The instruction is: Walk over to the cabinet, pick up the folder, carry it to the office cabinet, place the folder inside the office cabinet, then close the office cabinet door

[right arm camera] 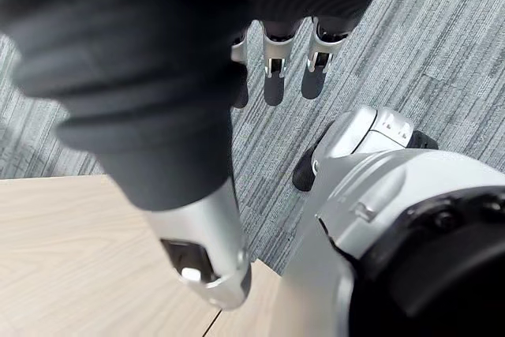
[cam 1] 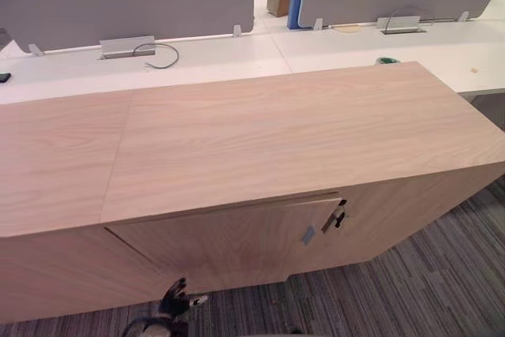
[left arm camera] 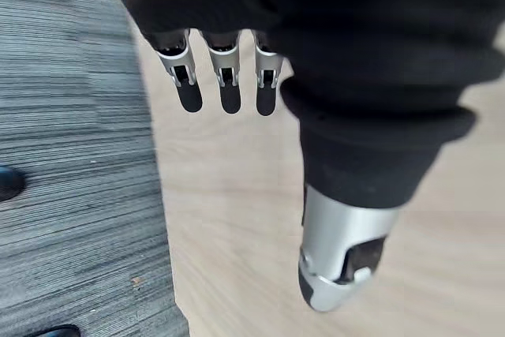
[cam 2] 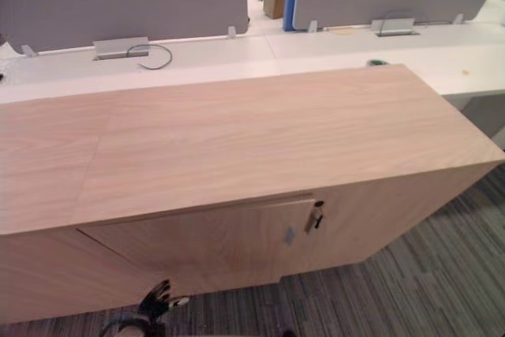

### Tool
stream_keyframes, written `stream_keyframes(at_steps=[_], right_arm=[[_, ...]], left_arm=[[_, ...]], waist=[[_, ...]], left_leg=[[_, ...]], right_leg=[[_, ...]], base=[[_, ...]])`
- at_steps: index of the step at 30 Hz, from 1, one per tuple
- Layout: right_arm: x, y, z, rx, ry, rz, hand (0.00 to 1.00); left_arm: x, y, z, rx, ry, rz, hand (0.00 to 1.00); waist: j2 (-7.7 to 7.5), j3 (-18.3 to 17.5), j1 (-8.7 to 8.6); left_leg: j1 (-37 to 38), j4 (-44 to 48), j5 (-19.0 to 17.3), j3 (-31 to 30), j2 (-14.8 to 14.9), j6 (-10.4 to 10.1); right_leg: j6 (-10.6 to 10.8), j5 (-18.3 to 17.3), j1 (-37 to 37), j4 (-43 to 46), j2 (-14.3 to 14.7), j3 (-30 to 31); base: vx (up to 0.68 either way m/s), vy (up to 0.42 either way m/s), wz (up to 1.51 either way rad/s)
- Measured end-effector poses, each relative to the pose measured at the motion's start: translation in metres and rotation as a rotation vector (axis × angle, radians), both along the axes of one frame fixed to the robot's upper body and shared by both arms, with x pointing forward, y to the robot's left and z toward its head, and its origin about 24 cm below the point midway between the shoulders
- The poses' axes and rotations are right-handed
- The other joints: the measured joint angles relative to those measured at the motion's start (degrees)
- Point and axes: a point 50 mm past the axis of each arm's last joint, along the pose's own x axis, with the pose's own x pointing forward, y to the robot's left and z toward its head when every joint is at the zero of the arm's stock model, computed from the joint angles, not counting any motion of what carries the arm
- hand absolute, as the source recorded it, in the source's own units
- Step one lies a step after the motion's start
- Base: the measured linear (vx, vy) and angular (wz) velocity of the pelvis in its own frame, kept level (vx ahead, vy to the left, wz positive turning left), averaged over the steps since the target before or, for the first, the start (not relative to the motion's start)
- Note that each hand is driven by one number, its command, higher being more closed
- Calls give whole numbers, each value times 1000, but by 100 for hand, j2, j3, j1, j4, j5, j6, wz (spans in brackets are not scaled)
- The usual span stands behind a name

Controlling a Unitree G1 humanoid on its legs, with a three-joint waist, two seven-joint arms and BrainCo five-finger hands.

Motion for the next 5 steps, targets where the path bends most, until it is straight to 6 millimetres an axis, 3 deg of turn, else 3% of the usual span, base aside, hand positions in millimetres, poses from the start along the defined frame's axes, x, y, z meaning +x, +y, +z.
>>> stream_keyframes(at_steps=[5], right_arm=[[0,1,-1,3,8,41,0]], left_arm=[[-50,8,-16,-85,146,256,0]], waist=[[-93,-55,70]], left_leg=[[-8,-145,127,-13,-2,-23]], right_leg=[[23,74,-4,-105,-3,-149]], base=[[-110,-6,3]])
